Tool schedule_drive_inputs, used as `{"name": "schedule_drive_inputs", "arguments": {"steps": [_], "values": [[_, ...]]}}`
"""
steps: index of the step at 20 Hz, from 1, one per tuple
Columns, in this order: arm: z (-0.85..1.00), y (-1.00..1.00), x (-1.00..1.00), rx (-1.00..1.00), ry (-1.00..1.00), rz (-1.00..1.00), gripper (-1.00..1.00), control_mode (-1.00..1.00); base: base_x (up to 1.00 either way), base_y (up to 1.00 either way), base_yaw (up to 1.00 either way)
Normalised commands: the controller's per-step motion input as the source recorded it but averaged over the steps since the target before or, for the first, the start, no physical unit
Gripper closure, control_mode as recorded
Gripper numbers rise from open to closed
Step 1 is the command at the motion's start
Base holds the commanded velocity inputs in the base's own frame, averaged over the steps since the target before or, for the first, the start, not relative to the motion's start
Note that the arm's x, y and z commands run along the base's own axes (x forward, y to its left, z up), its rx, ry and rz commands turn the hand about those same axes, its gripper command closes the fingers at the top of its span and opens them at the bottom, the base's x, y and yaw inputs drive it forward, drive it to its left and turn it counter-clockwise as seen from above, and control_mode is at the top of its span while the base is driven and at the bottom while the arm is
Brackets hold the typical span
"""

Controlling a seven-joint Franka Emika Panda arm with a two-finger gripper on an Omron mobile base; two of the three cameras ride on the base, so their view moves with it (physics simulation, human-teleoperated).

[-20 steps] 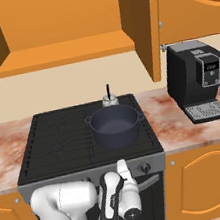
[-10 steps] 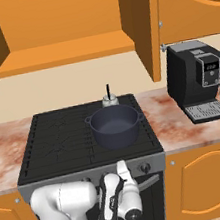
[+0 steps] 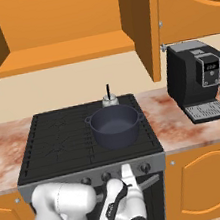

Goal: Pick the kettle from the cabinet and place it on a stove burner. Then pick the pot from the counter and place it on another stove burner. Finally, turn both burners on.

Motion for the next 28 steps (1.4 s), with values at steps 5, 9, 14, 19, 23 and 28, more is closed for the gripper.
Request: {"name": "schedule_drive_inputs", "arguments": {"steps": [5,9,14,19,23,28], "values": [[0.24,-0.26,-0.24,0.07,-0.03,0.00,-1.00,-1.00,0.00,0.00,0.00],[0.34,-0.28,-0.20,0.11,-0.01,0.00,-1.00,-1.00,0.00,0.00,0.00],[0.25,-0.28,-0.23,0.17,0.00,0.00,-1.00,-1.00,0.00,0.00,0.00],[0.01,-0.29,-0.18,0.28,0.00,0.00,-1.00,-1.00,0.00,0.00,0.00],[0.00,-0.18,-0.14,0.39,0.00,0.00,-1.00,-1.00,0.00,0.00,0.00],[0.01,-0.08,-0.07,0.42,0.00,0.00,-1.00,-1.00,0.00,0.00,0.00]]}}
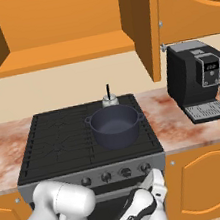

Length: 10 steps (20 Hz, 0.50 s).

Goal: Pick the kettle from the cabinet and place it on a stove burner. Then pick the pot from the counter and place it on another stove burner. Finally, turn both burners on.

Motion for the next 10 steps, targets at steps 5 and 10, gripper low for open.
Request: {"name": "schedule_drive_inputs", "arguments": {"steps": [5,10], "values": [[0.03,-0.02,0.00,0.41,0.01,0.00,-1.00,-1.00,0.00,0.00,0.00],[0.03,0.00,0.00,0.35,0.00,0.00,-1.00,-1.00,0.00,0.00,0.00]]}}
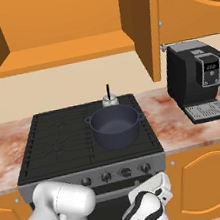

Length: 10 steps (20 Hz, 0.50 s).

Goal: Pick the kettle from the cabinet and place it on a stove burner. Then pick the pot from the counter and place it on another stove burner. Finally, turn both burners on.

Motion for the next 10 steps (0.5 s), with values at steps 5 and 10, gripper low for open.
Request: {"name": "schedule_drive_inputs", "arguments": {"steps": [5,10], "values": [[0.00,0.00,0.00,0.29,0.02,0.00,-1.00,-1.00,0.00,0.00,0.00],[0.00,0.00,0.00,0.23,0.01,0.00,-1.00,-1.00,0.00,0.00,0.00]]}}
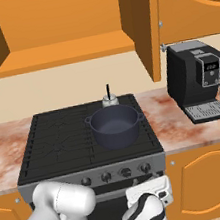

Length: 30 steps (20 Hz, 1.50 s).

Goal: Pick the kettle from the cabinet and place it on a stove burner. Then pick the pot from the counter and place it on another stove burner. Finally, turn both burners on.

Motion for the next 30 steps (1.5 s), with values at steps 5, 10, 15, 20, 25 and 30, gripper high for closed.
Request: {"name": "schedule_drive_inputs", "arguments": {"steps": [5,10,15,20,25,30], "values": [[-0.02,0.02,0.00,0.06,0.02,0.00,-1.00,-1.00,0.00,0.00,0.00],[0.00,0.02,0.10,0.01,0.06,0.05,-1.00,-1.00,0.00,0.00,0.00],[0.00,0.07,0.18,0.01,0.05,0.06,-1.00,-1.00,0.00,0.00,0.00],[0.00,0.00,0.14,0.02,0.03,0.06,-1.00,-1.00,0.00,0.00,0.00],[-0.01,0.00,0.11,0.04,0.01,0.04,-1.00,-1.00,0.00,0.00,0.00],[-0.11,0.00,0.08,0.00,0.01,0.04,-1.00,-1.00,0.00,0.00,0.00]]}}
